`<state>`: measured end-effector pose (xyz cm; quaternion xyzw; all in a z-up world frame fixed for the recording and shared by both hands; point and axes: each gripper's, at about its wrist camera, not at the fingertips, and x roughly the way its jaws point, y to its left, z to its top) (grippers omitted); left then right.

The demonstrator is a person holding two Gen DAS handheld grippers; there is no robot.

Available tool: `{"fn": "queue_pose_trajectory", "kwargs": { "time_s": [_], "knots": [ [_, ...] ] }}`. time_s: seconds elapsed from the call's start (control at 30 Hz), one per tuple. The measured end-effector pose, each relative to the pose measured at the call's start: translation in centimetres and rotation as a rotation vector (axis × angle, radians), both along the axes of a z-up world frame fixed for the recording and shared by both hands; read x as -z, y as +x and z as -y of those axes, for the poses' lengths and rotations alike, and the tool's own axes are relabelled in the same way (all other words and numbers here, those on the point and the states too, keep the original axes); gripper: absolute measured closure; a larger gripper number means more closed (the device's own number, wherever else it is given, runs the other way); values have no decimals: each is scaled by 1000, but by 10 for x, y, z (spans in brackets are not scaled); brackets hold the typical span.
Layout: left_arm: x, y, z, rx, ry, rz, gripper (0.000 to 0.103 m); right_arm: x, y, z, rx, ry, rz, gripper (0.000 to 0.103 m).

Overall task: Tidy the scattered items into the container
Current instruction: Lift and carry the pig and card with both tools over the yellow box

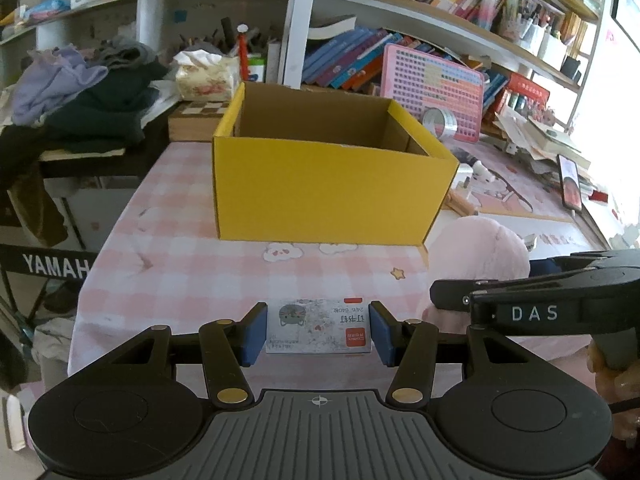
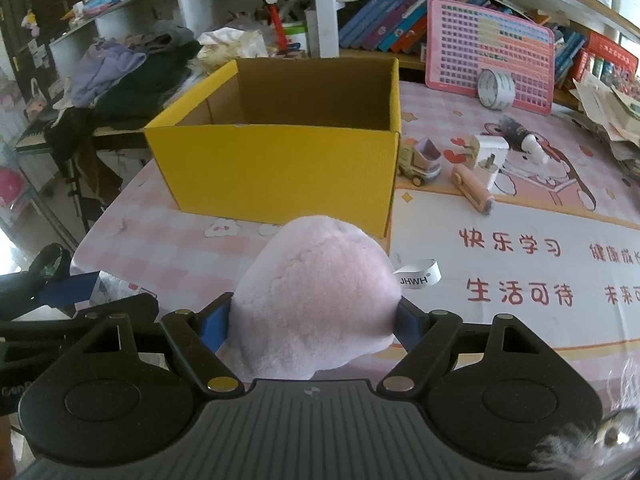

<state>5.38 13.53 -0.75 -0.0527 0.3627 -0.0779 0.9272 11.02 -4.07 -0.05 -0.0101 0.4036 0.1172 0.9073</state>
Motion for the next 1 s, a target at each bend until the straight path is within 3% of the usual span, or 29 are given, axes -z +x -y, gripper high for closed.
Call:
{"fn": "queue_pose_trajectory", "kwargs": {
  "time_s": [0.37, 0.73, 1.0],
  "knots": [
    [-6, 14, -1, -33, 15, 36, 51, -8, 21, -3, -63, 39, 46, 24],
    [-48, 38, -1, -108, 23, 200, 51, -49, 46, 0, -172, 60, 270, 25],
    [-69, 78, 1, -134, 32, 246, 51, -75, 85, 6, -260, 76, 368, 25]
  ]
}}
